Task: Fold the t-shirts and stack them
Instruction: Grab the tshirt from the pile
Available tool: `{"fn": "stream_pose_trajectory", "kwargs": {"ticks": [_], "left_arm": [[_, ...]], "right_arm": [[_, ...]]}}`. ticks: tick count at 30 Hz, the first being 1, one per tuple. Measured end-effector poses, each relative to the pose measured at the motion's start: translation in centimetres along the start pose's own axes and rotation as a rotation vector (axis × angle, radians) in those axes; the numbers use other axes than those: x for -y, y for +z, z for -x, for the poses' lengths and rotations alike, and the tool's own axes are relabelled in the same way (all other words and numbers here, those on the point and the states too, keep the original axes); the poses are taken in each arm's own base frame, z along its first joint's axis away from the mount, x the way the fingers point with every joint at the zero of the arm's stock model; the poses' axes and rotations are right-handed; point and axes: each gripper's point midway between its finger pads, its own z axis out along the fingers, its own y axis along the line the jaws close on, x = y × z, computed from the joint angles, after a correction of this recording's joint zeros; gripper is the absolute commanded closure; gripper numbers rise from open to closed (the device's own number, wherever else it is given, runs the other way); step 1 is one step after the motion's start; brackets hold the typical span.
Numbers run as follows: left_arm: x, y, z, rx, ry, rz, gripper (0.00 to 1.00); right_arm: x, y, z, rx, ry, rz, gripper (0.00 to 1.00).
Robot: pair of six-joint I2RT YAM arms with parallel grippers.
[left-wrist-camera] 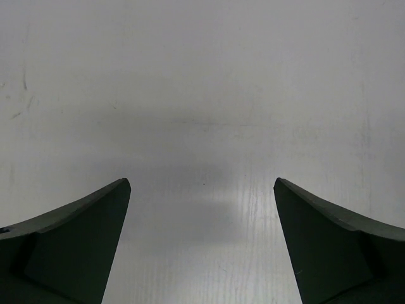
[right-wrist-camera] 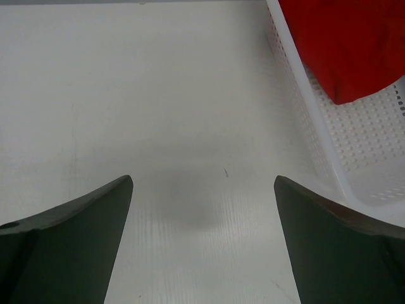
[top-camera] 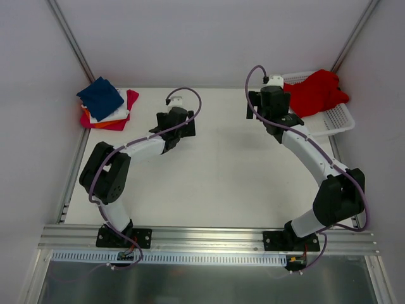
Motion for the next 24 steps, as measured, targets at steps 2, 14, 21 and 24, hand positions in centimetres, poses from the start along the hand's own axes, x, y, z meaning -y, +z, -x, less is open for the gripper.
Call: {"fn": "stream_pose_trajectory", "kwargs": {"ticks": [2,14,21,24], "left_arm": [[-0.1,0.7,-0.9,-0.022,0.019,0.01,0.01],[0.4,3.2,-2.5,-0.059,0.022,-0.037,0.01],[1.0,4.4,-2.9,-0.059,0.002,-0.073,0.01],[1.4,4.5,-3.1,-0.061,-0.012,-0.089,0.01]], "right_arm": [[-0.1,-0.2,0.2,-0.006,0.0,0.007,0.01],[0.5,0.2,1.1,-0.034,0.021,0.03,0.0],[2.5,2.2,3.9,-0.031,0.066,0.017,0.01],[4.7,3.4,7.0,0.009,0.12,-0.002,0.01]]}}
